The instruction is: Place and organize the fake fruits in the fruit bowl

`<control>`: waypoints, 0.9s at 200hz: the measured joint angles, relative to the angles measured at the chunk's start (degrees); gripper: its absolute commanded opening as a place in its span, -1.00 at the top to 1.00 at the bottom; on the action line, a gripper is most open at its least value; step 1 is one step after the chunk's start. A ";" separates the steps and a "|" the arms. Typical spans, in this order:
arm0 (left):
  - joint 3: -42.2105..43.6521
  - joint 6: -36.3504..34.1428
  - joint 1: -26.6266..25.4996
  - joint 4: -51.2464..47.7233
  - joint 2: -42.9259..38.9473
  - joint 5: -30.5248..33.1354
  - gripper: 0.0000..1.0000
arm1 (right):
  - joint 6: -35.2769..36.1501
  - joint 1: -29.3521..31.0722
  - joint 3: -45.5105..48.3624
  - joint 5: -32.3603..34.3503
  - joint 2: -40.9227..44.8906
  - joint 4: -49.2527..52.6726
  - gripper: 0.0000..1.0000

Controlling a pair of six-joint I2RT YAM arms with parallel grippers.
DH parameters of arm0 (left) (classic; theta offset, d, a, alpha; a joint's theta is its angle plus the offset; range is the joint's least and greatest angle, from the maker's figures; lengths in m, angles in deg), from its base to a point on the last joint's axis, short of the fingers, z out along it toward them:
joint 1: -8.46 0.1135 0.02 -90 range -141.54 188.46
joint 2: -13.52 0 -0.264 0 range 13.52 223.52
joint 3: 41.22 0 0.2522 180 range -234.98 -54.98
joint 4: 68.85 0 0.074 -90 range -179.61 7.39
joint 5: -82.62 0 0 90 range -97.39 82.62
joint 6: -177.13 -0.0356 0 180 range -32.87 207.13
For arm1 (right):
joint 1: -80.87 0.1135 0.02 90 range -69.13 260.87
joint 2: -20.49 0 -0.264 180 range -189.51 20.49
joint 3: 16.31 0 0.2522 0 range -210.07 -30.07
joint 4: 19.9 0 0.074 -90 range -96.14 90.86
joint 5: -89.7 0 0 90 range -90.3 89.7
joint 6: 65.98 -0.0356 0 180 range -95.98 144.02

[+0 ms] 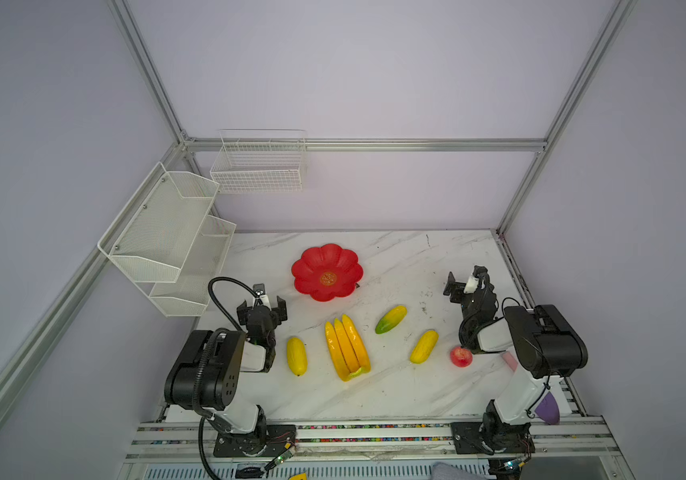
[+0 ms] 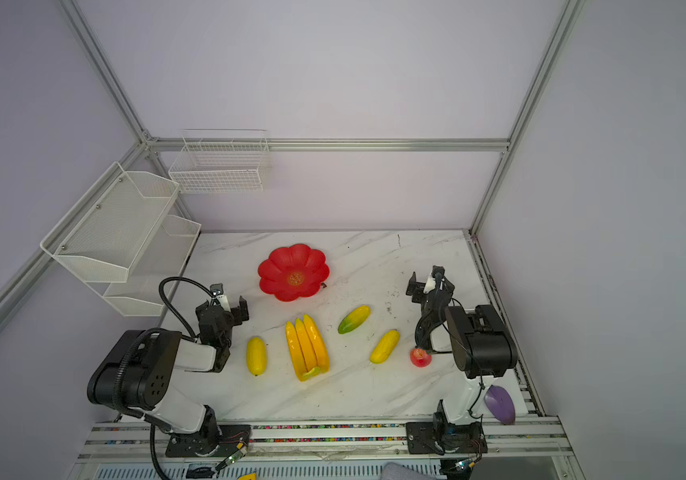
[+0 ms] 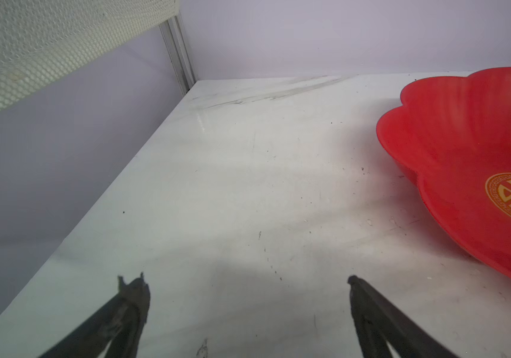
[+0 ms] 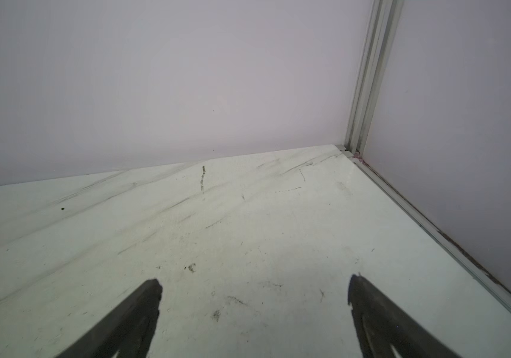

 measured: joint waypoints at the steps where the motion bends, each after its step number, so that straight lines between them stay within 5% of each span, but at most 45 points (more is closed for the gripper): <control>1: 0.02 0.00 0.00 0.00 0.00 0.00 -1.00 | 0.00 0.00 0.00 0.00 0.00 0.00 -0.95; 147: 0.02 -0.15 0.00 0.26 -0.20 -0.22 -1.00 | -0.04 0.07 0.33 0.50 0.04 -0.57 -0.95; 180: 2.25 -1.27 -2.82 -3.32 -14.38 0.33 -1.00 | -1.75 1.49 3.37 3.34 12.96 7.69 -0.94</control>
